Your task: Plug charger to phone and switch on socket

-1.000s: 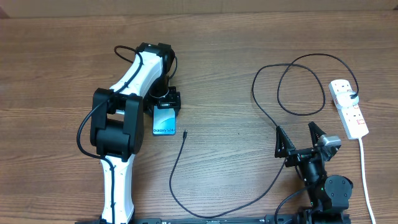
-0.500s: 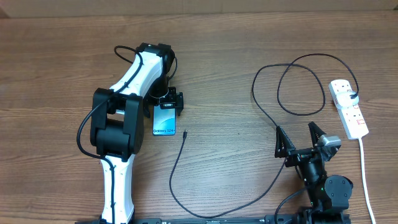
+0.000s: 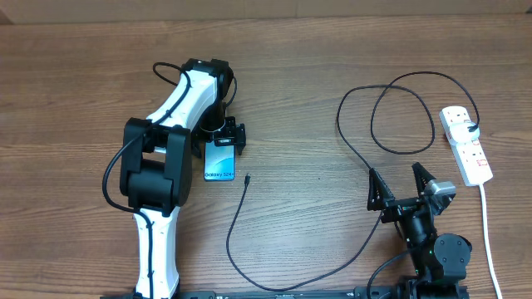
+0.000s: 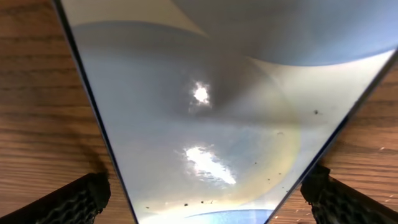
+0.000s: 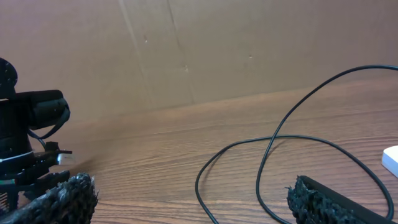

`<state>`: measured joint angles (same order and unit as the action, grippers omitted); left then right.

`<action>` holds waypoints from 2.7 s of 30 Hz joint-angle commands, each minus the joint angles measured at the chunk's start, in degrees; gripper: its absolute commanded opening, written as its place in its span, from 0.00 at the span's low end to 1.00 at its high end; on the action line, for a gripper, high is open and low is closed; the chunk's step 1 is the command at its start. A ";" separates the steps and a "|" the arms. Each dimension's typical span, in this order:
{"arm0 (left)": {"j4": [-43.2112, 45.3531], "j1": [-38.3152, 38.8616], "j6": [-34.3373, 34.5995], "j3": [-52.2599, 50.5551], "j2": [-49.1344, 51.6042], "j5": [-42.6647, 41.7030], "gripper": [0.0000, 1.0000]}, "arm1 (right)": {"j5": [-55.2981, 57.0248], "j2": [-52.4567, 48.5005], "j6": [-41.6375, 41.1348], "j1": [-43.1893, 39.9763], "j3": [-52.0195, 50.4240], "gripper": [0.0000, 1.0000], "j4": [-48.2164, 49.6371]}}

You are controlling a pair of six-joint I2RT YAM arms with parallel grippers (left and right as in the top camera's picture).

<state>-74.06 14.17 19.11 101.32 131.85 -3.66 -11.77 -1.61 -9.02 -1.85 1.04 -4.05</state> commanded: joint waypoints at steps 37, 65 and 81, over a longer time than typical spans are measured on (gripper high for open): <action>1.42 5.49 5.77 -8.22 -30.47 7.15 0.99 | 0.11 0.24 -0.09 -0.15 -0.59 1.00 0.31; 36.39 3.78 7.67 -35.21 -26.36 11.39 1.00 | 0.11 0.24 -0.09 -0.15 -0.59 1.00 0.31; 17.94 0.31 -1.60 -16.17 -15.02 4.57 1.00 | 0.11 0.24 -0.09 -0.15 -0.59 1.00 0.31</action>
<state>-53.25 14.90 19.90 78.74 113.73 1.08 -11.77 -1.61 -8.99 -1.85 1.04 -4.01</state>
